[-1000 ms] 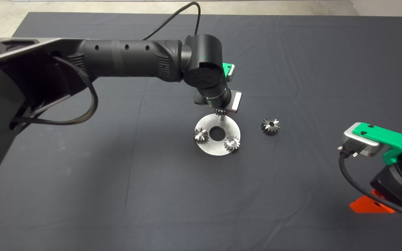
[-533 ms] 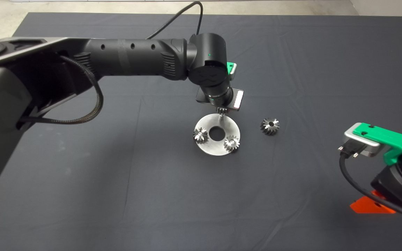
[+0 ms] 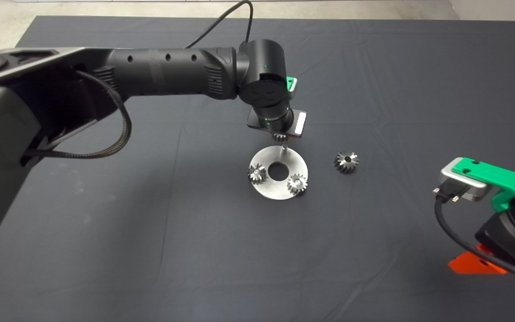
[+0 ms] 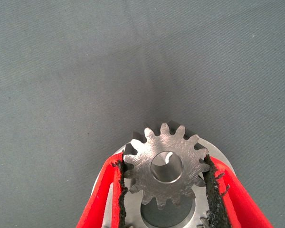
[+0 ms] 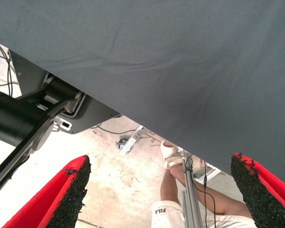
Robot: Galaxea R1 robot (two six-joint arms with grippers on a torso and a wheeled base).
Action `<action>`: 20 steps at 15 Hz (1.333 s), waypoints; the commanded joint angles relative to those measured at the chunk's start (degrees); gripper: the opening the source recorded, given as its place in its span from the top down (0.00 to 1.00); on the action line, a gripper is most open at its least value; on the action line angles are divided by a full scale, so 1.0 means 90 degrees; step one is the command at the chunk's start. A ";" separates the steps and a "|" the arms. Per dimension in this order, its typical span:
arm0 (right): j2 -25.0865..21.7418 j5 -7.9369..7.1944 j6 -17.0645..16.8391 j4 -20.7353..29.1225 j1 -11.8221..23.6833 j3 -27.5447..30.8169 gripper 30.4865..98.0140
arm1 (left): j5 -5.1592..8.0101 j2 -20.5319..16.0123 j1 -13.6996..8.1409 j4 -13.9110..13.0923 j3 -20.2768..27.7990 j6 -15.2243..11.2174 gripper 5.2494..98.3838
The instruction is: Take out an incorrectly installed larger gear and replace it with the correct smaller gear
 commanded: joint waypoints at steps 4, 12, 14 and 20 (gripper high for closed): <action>0.0006 -0.0698 0.0089 0.0244 0.0144 0.0041 0.29 | -0.0041 0.0025 -0.0122 0.0000 0.0121 0.0007 0.71; -0.0003 -0.0698 0.0089 0.0238 0.0144 0.0041 0.29 | -0.0041 0.0025 -0.0112 0.0000 0.0199 -0.0022 0.71; -0.0013 -0.0698 0.0089 0.0236 0.0144 0.0041 0.29 | -0.0050 0.0025 -0.0102 0.0000 0.0199 -0.0022 0.71; -0.0014 -0.0698 0.0099 0.0245 0.0144 0.0070 0.29 | -0.0060 0.0026 -0.0093 0.0000 0.0298 -0.0032 0.71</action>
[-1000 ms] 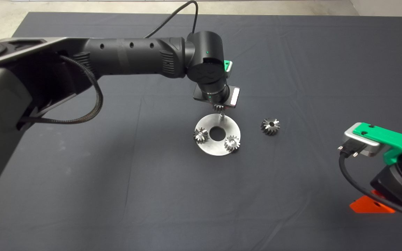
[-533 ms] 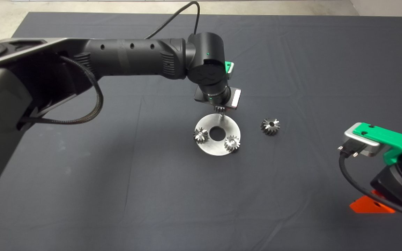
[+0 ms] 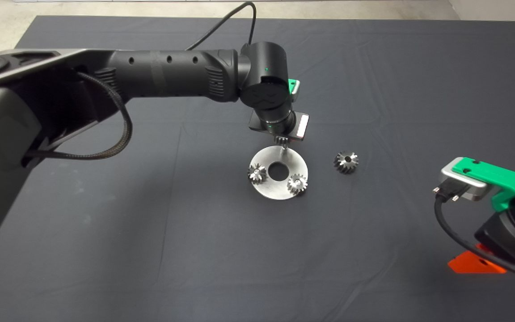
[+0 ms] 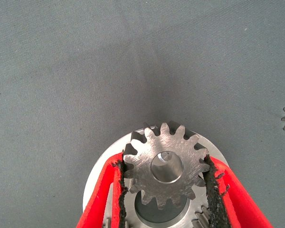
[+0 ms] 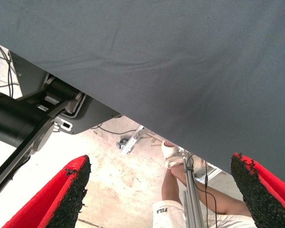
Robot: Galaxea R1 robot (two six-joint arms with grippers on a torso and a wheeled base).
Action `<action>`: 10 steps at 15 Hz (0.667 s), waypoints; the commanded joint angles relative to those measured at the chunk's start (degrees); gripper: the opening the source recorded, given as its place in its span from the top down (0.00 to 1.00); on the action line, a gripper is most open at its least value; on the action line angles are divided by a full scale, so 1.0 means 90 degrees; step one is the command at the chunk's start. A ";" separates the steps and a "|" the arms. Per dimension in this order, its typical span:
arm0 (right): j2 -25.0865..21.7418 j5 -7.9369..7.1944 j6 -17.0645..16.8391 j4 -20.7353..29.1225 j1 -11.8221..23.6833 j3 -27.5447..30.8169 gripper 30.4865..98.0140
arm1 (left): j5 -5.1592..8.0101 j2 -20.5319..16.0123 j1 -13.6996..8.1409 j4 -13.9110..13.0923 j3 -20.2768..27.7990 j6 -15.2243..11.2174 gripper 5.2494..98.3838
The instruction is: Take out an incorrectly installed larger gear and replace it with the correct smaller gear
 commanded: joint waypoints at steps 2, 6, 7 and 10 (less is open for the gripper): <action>-0.0020 -0.0695 0.0065 0.0248 0.0144 0.0067 0.29 | -0.0060 0.0028 -0.0110 0.0000 0.0219 -0.0008 0.71; -0.0012 -0.0695 0.0065 0.0248 0.0144 0.0067 0.29 | -0.0060 0.0028 -0.0052 0.0002 0.0229 0.0002 0.71; -0.0012 -0.0695 0.0065 0.0248 0.0144 0.0067 0.29 | -0.0060 0.0028 -0.0052 0.0009 0.0229 0.0002 0.71; -0.0020 -0.0695 0.0065 0.0248 0.0144 0.0076 0.29 | -0.0070 0.0038 -0.0022 0.0019 0.0219 0.0021 0.71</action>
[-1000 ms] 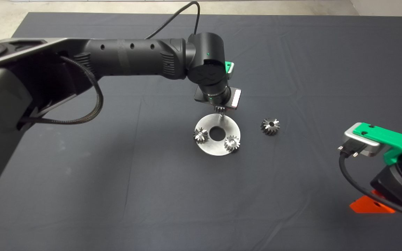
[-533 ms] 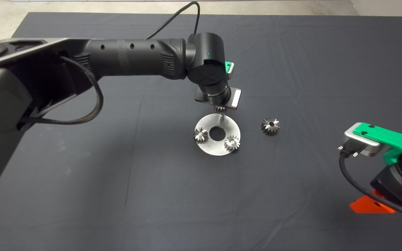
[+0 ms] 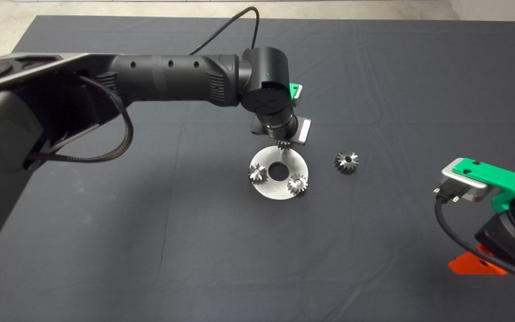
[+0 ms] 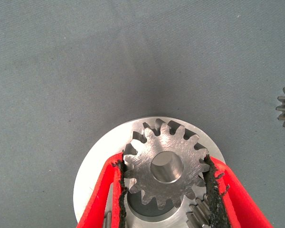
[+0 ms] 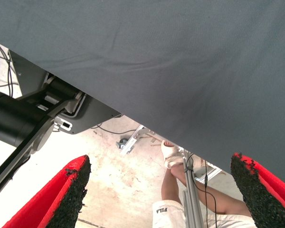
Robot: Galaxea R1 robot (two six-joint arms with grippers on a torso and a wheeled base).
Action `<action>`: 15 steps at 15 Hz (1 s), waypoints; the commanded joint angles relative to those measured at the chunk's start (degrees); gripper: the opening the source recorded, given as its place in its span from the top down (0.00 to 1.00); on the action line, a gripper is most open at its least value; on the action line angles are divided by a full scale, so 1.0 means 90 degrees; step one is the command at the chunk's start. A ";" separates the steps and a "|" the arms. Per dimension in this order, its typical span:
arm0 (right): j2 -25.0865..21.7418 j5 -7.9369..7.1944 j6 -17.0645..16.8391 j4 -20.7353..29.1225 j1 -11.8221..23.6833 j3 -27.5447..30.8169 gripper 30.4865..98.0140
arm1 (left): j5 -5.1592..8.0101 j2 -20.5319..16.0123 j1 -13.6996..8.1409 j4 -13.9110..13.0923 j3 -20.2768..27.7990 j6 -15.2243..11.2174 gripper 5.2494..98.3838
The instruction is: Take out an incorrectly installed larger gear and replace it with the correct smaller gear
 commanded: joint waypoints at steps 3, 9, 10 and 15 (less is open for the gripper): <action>-0.0019 -0.0698 0.0044 0.0245 0.0144 0.0043 0.29 | -0.0045 0.0038 -0.0031 0.0039 0.0064 0.0031 0.71; -0.0019 -0.0708 0.0044 0.0245 0.0144 0.0053 0.29 | -0.0085 0.0038 0.0017 0.0078 -0.0014 0.0061 0.71; -0.0019 -0.0708 0.0044 0.0245 0.0144 0.0053 0.29 | -0.0085 0.0038 0.0017 0.0088 -0.0014 0.0061 0.71; -0.0029 -0.0708 0.0044 0.0245 0.0144 0.0050 0.29 | -0.0085 0.0038 0.0017 0.0166 -0.0092 0.0070 0.71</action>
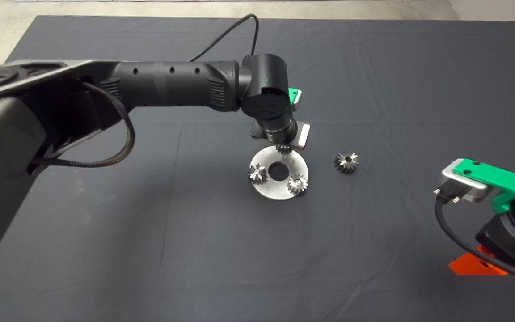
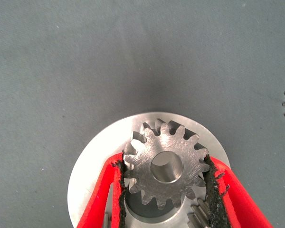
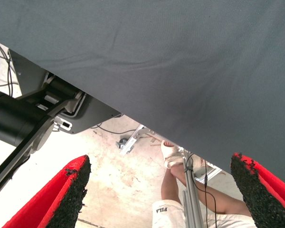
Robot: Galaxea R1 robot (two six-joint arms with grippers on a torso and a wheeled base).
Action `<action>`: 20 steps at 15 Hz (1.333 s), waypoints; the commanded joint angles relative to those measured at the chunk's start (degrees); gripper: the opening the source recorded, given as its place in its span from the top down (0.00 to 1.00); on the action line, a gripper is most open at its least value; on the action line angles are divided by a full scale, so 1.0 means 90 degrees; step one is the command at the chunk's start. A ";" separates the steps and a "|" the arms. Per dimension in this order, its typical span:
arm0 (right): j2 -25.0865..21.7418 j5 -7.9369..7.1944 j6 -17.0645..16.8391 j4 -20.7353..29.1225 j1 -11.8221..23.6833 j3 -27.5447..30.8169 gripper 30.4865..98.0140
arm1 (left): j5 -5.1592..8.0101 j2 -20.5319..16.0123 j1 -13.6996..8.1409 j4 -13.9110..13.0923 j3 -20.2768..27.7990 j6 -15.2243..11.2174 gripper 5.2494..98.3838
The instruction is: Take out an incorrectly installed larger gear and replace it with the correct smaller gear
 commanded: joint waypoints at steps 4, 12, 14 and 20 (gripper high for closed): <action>-0.0037 -0.0711 0.0043 0.0245 0.0144 0.0035 0.29 | -0.0241 0.0035 -0.0109 0.0128 -0.0099 0.0104 0.71; -0.0087 -0.0711 0.0043 0.0245 0.0144 0.0035 0.29 | -0.0301 0.0045 -0.0021 0.0128 -0.0119 0.0095 0.71; -0.0087 -0.0711 0.0043 0.0236 0.0144 0.0035 0.29 | -0.0301 0.0036 -0.0011 0.0128 -0.0119 0.0095 0.71; -0.0087 -0.0711 0.0043 0.0245 0.0144 0.0035 0.29 | -0.0301 0.0055 0.0018 0.0128 -0.0236 0.0124 0.71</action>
